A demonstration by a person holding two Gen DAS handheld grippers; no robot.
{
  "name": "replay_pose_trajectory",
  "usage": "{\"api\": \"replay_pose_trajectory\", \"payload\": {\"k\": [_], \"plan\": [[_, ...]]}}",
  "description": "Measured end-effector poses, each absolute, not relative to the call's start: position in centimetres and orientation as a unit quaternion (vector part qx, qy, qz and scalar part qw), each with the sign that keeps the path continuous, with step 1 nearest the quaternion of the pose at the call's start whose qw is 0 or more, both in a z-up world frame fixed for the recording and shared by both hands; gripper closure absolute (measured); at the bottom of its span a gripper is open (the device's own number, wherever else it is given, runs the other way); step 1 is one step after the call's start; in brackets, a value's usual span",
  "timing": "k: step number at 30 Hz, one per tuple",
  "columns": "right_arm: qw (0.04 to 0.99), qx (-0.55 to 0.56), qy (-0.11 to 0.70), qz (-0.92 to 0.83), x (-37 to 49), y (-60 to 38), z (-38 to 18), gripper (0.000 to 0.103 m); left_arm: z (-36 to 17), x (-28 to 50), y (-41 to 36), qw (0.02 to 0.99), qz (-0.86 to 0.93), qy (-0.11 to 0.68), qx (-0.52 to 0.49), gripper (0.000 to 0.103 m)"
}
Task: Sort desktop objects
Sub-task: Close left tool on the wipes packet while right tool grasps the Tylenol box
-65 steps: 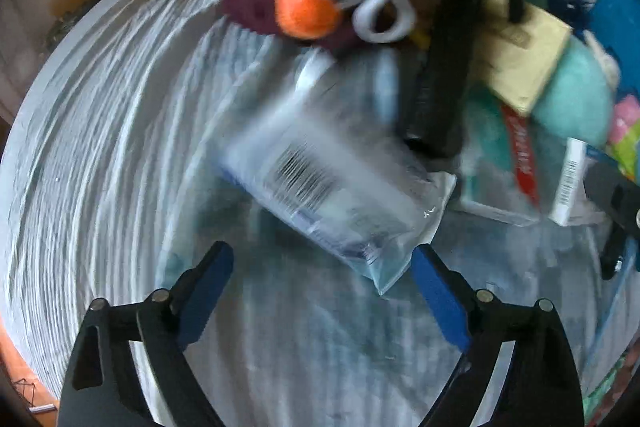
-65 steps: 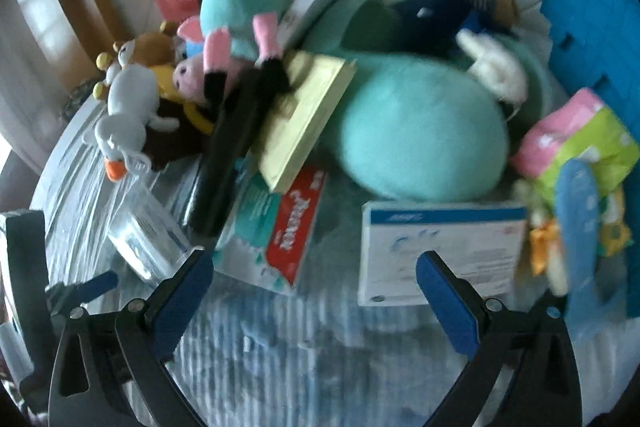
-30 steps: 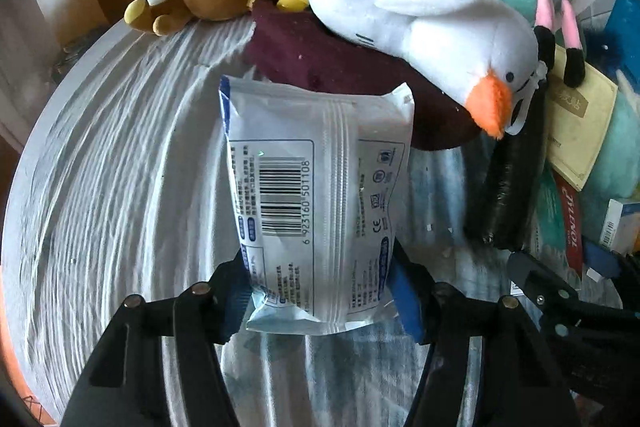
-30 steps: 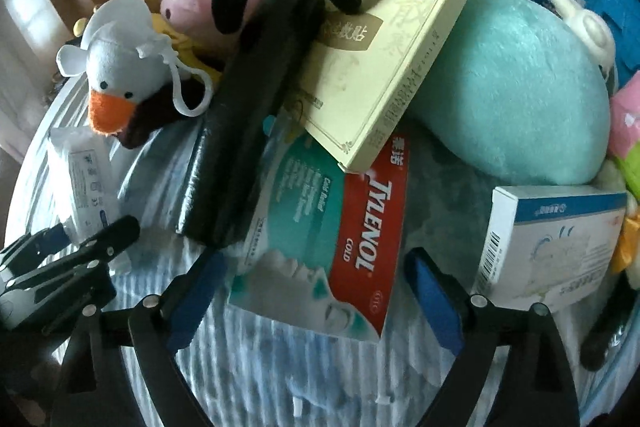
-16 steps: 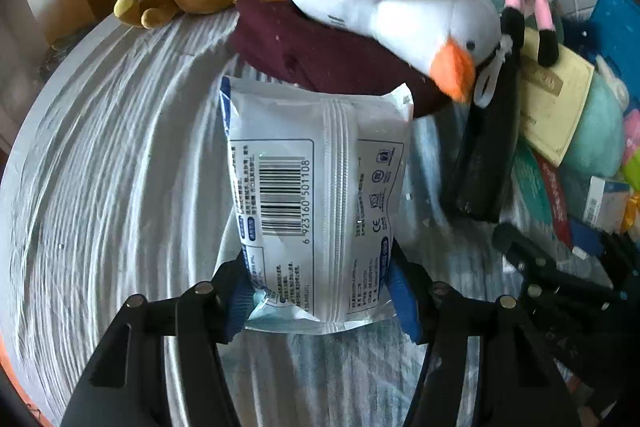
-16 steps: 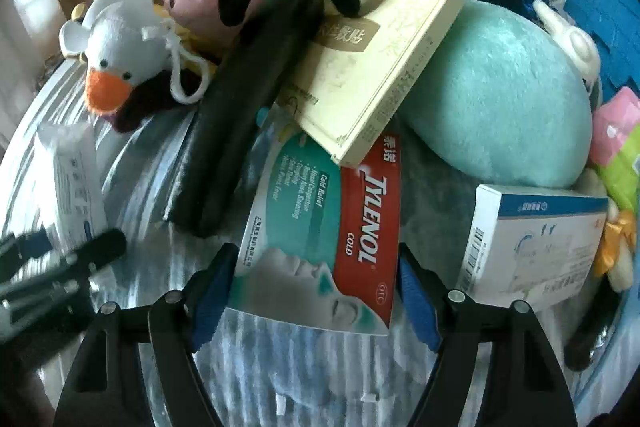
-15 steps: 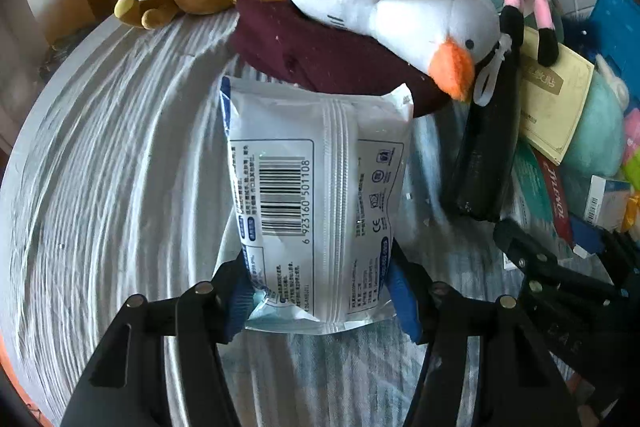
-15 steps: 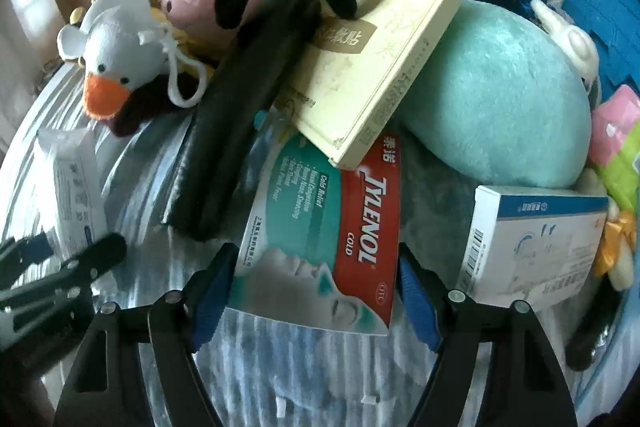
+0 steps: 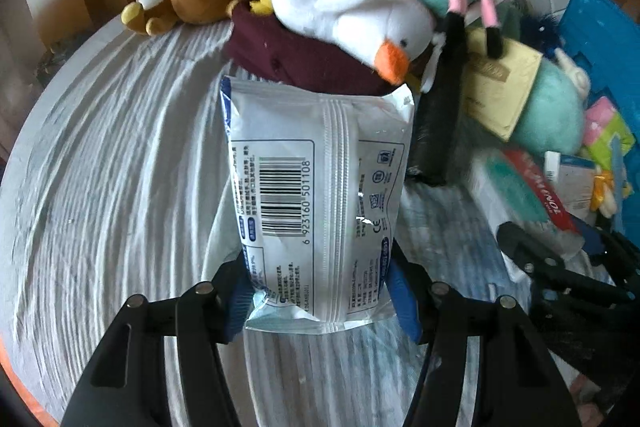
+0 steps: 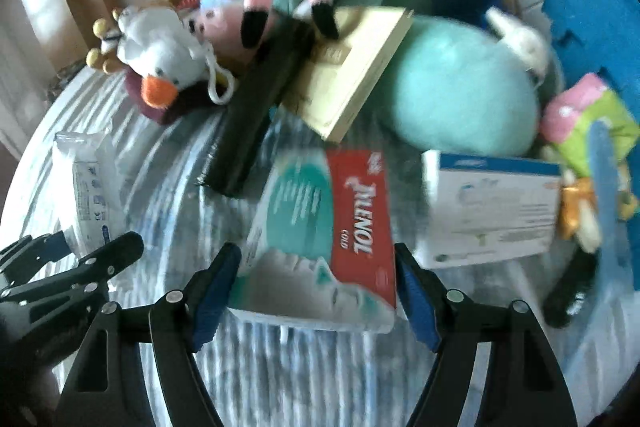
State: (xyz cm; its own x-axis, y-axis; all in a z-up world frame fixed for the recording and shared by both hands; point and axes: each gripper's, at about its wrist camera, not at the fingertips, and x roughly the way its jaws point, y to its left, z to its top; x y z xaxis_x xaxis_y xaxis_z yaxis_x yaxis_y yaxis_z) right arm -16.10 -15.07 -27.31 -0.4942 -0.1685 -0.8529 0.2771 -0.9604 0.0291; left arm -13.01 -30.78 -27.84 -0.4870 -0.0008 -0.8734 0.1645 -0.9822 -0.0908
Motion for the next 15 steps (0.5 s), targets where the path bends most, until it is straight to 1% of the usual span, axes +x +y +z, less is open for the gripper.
{"api": "replay_pose_trajectory", "payload": {"k": [1,2,3,4,5,7,10,12,13,14,15], "plan": [[0.129,0.480,0.055,-0.866,-15.6,-14.7,-26.6,0.028,-27.4,-12.8,-30.8,0.047,-0.861,0.082,0.499,0.045],[0.130,0.474,0.055,-0.869,-15.2,-14.4,-26.0,0.030,-26.7,-12.3,-30.5,0.046,-0.865,0.082,0.494,0.045],[0.131,0.466,0.056,-0.873,-14.9,-13.6,-25.2,0.042,-25.9,-11.9,-30.2,0.045,-0.868,0.083,0.488,0.045],[0.131,0.460,0.056,-0.876,-15.0,-12.9,-24.5,0.063,-25.3,-11.7,-30.0,0.045,-0.871,0.083,0.483,0.045],[0.133,0.457,0.053,-0.878,-16.0,-13.7,-23.9,0.065,-24.6,-11.2,-29.6,0.044,-0.874,0.082,0.477,0.045],[0.136,0.461,0.048,-0.876,-15.2,-13.5,-22.8,0.065,-23.5,-10.4,-29.0,0.046,-0.878,0.081,0.470,0.044],[0.145,0.484,0.024,-0.863,-14.5,-10.9,-24.0,0.065,-23.3,-9.4,-28.7,0.053,-0.877,0.079,0.472,0.045],[0.147,0.498,0.015,-0.855,-12.8,-9.5,-24.2,0.059,-23.9,-8.6,-28.3,0.054,-0.871,0.079,0.482,0.044],[0.151,0.499,0.015,-0.853,-12.8,-9.5,-24.9,0.044,-24.3,-8.3,-28.2,0.056,-0.868,0.082,0.487,0.044],[0.150,0.502,0.021,-0.852,-12.5,-9.4,-25.3,0.035,-24.6,-8.0,-28.1,0.057,-0.866,0.085,0.490,0.045],[0.147,0.507,0.027,-0.849,-12.4,-9.5,-26.0,0.018,-25.0,-7.9,-28.1,0.056,-0.864,0.085,0.494,0.045]]}}
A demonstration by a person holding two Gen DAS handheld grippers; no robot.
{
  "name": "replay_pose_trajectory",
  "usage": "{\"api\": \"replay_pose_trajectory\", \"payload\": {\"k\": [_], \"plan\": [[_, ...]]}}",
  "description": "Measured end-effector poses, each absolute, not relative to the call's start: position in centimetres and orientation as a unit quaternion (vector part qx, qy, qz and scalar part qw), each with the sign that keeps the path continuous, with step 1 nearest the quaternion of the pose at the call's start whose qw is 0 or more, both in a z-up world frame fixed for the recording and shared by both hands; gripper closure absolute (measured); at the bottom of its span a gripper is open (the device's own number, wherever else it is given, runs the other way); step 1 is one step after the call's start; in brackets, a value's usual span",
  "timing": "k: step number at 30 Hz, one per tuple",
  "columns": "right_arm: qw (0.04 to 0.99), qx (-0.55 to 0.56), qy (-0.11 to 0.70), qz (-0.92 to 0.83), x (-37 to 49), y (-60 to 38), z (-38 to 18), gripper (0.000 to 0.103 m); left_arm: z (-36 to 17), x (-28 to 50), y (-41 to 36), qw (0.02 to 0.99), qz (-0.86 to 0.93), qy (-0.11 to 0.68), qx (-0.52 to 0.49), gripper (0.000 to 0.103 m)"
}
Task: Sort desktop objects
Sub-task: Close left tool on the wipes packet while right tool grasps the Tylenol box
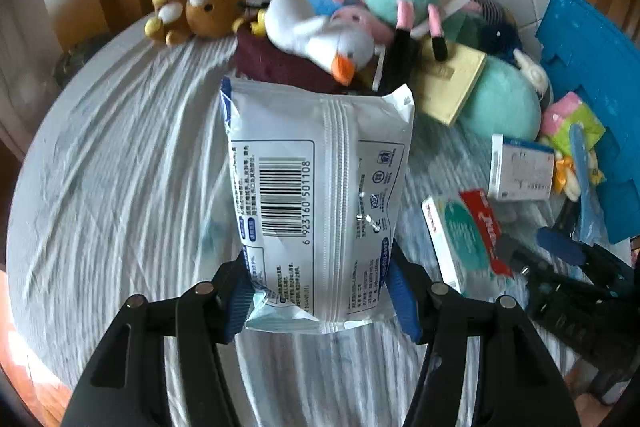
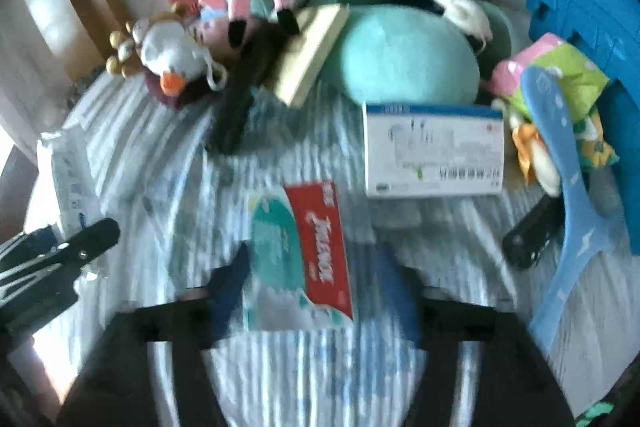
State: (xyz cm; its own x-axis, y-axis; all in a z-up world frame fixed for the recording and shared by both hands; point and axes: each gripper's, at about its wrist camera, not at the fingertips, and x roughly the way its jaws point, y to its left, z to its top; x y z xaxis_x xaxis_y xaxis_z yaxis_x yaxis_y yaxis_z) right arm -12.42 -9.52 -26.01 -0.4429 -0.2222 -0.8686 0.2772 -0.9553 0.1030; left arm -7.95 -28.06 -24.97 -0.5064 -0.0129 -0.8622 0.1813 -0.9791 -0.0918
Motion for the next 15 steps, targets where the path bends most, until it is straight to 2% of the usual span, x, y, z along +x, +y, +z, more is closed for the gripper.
{"api": "replay_pose_trajectory", "payload": {"k": [1,11,13,14,15], "plan": [[0.146,0.509,0.029,-0.848,-12.4,-9.6,-26.4,0.014,-25.3,-7.7,-27.7,0.055,-0.862,0.081,0.498,0.045],[0.124,0.528,0.070,-0.837,-13.7,-12.5,-31.1,0.013,-31.0,-9.9,-27.4,0.052,-0.836,0.052,0.543,0.044],[0.120,0.522,0.084,-0.840,-13.5,-13.0,-31.2,0.016,-31.1,-10.2,-27.5,0.050,-0.840,0.048,0.538,0.044],[0.122,0.523,0.083,-0.840,-13.6,-13.0,-31.2,0.026,-31.2,-10.3,-27.5,0.049,-0.840,0.046,0.538,0.044],[0.125,0.520,0.084,-0.841,-13.5,-13.2,-31.0,0.032,-31.2,-10.3,-27.6,0.047,-0.840,0.047,0.538,0.044]]}}
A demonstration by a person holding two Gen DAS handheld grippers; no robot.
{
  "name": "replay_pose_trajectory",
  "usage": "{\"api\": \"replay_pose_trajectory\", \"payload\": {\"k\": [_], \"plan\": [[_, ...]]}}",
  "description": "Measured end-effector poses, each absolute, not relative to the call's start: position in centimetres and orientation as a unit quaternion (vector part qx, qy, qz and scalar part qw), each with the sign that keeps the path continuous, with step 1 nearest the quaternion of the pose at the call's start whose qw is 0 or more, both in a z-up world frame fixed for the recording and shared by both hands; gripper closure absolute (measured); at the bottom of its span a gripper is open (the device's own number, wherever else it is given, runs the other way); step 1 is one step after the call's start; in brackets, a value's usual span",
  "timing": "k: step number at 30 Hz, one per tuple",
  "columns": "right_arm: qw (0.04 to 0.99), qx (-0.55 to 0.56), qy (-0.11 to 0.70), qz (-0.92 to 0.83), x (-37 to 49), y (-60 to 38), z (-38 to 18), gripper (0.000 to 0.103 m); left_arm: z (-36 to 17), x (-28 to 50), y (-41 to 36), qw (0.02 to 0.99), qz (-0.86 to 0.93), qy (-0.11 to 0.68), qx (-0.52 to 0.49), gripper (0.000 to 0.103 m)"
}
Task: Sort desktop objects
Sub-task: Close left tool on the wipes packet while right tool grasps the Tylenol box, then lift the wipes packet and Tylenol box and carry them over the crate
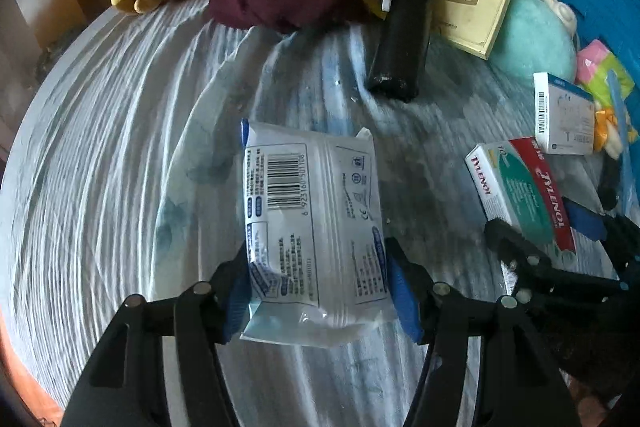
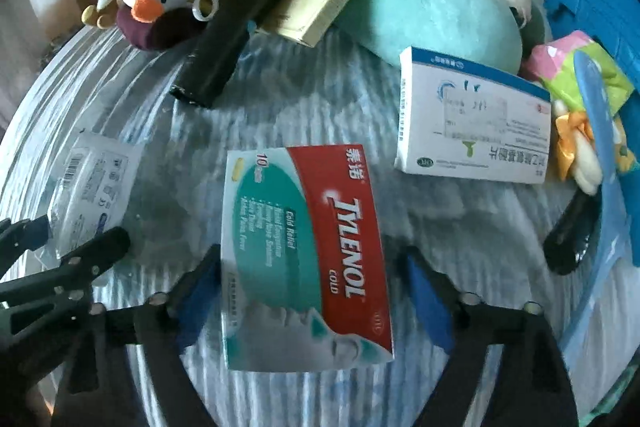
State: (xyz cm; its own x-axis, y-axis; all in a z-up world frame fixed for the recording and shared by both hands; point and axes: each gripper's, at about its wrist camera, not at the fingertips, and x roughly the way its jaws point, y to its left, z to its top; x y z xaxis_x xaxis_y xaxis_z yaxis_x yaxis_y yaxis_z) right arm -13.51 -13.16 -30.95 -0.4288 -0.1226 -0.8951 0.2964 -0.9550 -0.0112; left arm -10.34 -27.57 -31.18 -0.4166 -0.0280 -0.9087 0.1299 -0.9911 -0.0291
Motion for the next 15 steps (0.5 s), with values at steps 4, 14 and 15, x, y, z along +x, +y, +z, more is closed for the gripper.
{"api": "replay_pose_trajectory", "payload": {"k": [4,14,15], "plan": [[0.132,0.529,0.072,-0.835,-13.2,-13.1,-30.8,0.032,-30.6,-10.2,-27.9,0.033,-0.840,0.062,0.537,0.046],[0.131,0.480,0.045,-0.866,-12.0,-11.3,-24.3,0.032,-24.6,-8.7,-27.4,0.024,-0.872,0.060,0.486,0.046],[0.132,0.472,0.044,-0.871,-11.7,-11.2,-23.5,0.032,-23.9,-8.6,-27.3,0.023,-0.875,0.058,0.480,0.046]]}}
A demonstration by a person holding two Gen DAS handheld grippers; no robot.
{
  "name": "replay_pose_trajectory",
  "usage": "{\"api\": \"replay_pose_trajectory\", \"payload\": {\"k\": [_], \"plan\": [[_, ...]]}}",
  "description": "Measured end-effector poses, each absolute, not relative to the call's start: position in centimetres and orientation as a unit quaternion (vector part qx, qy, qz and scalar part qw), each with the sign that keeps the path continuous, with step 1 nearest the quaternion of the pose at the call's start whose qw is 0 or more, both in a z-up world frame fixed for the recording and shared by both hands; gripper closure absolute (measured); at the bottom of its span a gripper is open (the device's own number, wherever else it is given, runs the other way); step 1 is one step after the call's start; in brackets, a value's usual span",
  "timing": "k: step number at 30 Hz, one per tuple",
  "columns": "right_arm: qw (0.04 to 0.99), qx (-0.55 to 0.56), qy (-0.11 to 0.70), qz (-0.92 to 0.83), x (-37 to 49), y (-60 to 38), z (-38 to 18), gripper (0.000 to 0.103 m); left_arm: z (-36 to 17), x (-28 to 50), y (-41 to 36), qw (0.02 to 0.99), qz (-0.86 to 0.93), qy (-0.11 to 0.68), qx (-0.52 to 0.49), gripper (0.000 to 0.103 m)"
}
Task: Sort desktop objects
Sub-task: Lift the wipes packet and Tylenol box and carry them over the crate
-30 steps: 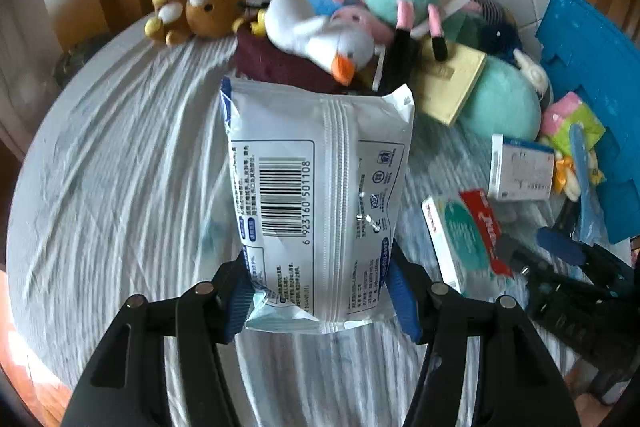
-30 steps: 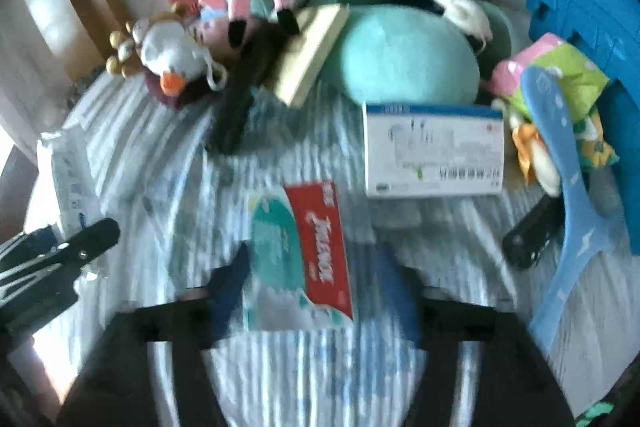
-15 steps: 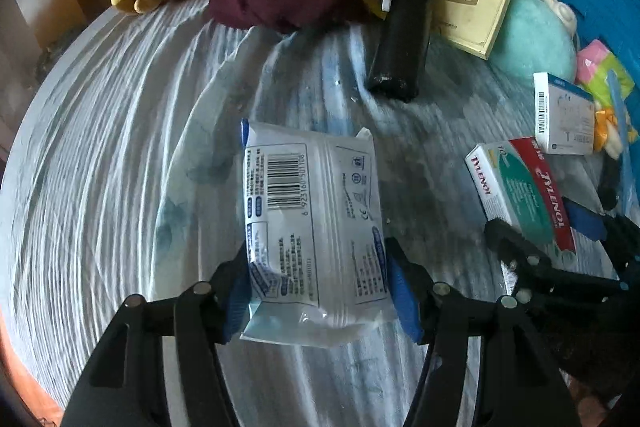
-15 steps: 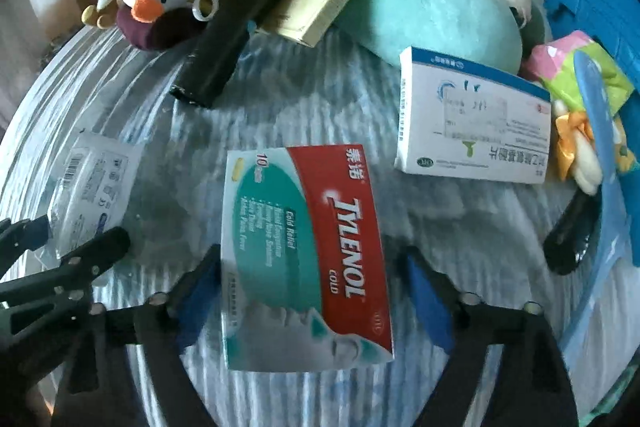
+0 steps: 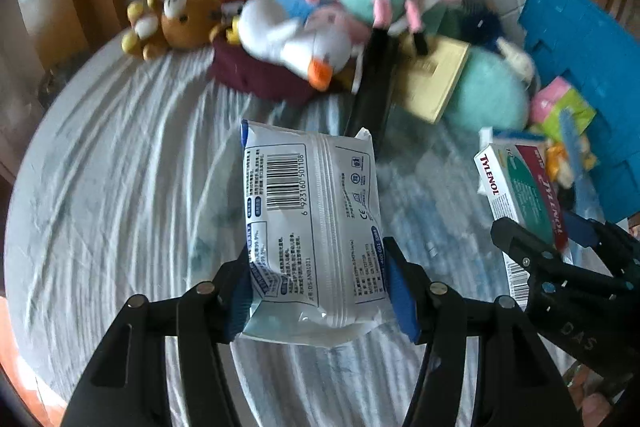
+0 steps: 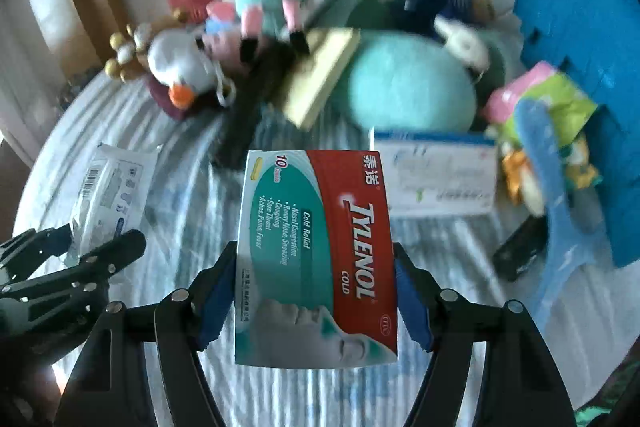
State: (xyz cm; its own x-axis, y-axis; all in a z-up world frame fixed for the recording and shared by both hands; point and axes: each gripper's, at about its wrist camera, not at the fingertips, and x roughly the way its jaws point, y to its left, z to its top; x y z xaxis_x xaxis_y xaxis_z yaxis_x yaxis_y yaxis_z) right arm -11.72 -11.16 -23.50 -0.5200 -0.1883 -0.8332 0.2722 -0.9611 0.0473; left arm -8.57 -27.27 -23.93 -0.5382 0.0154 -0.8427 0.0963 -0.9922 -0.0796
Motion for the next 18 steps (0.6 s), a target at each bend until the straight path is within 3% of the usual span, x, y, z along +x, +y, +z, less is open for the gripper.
{"api": "replay_pose_trajectory", "payload": {"k": [18], "plan": [[0.090,0.373,0.042,-0.922,-8.7,-8.5,-11.7,0.032,-13.1,-7.9,-24.6,-0.023,-0.920,0.031,0.389,0.046]]}}
